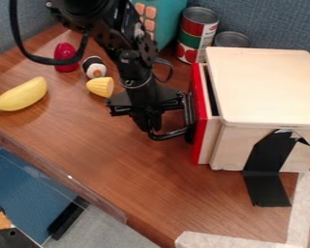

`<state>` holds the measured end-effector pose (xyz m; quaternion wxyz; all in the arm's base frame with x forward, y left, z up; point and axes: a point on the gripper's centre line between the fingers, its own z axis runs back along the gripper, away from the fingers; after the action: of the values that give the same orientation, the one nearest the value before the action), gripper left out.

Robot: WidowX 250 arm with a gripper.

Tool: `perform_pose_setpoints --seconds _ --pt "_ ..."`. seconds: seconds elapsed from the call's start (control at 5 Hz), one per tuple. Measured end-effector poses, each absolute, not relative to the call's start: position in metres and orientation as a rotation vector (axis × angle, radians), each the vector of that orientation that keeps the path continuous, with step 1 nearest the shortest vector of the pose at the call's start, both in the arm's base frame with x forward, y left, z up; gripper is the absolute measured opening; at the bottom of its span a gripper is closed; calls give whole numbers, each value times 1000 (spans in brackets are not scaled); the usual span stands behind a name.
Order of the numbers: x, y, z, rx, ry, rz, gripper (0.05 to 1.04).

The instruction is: Open the drawer

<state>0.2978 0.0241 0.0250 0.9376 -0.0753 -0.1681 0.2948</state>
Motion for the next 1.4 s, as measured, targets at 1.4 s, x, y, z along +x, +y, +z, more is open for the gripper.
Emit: perform_pose_setpoints --seconds 1.4 --pt "252 80 45 -148 -363 639 136"
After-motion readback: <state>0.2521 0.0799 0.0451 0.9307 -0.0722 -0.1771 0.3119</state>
